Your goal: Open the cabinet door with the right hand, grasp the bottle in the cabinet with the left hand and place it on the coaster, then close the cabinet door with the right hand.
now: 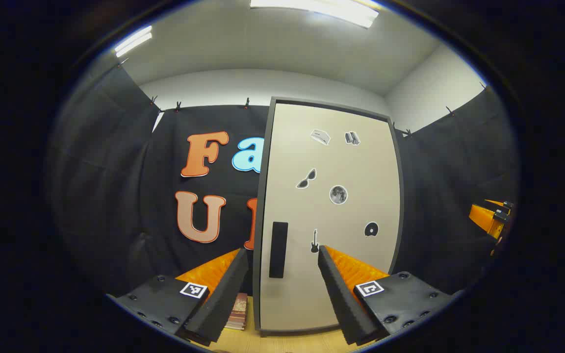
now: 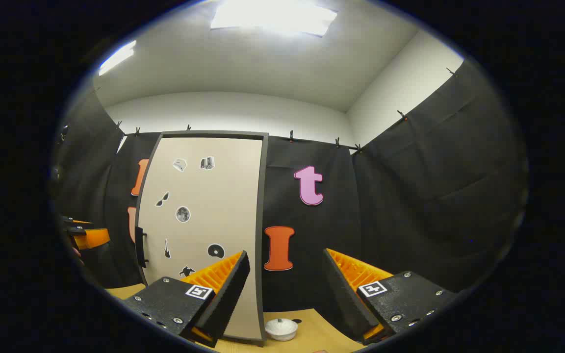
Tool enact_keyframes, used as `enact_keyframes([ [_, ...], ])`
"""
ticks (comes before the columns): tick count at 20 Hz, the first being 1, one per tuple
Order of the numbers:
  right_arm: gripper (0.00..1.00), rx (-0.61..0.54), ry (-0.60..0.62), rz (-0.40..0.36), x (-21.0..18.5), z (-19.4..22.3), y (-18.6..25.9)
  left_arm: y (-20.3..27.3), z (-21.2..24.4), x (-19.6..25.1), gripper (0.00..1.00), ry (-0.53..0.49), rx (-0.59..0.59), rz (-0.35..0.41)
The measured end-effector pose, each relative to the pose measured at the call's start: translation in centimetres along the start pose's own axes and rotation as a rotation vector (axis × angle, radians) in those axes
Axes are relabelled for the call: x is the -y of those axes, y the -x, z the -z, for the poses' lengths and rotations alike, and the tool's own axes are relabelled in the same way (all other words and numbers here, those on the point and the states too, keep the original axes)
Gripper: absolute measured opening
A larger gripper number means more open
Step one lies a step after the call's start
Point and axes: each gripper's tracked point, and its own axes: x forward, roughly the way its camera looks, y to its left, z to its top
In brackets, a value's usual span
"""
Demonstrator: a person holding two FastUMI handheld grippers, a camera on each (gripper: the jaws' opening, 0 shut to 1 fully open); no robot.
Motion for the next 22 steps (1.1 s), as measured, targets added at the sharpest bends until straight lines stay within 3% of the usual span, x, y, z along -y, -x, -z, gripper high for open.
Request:
enact_keyframes([
  [5,0.93,-0.008,0.004,-0.002,-0.6,0.3,-0.3,-0.6,-0.7,0.0,0.94,-0.06,0.023,0.01],
  [12,0.93,-0.04,-0.003,-0.018,-1.4,1.2,-0.8,-2.0,0.7,-1.1,0.94,-0.009,-0.006,-0.003],
  [22,0.93,-0.07,0.005,-0.047,-3.2,2.2,-1.4,-2.6,0.8,-1.7,0.94,-0.048,-0.004,-0.005],
])
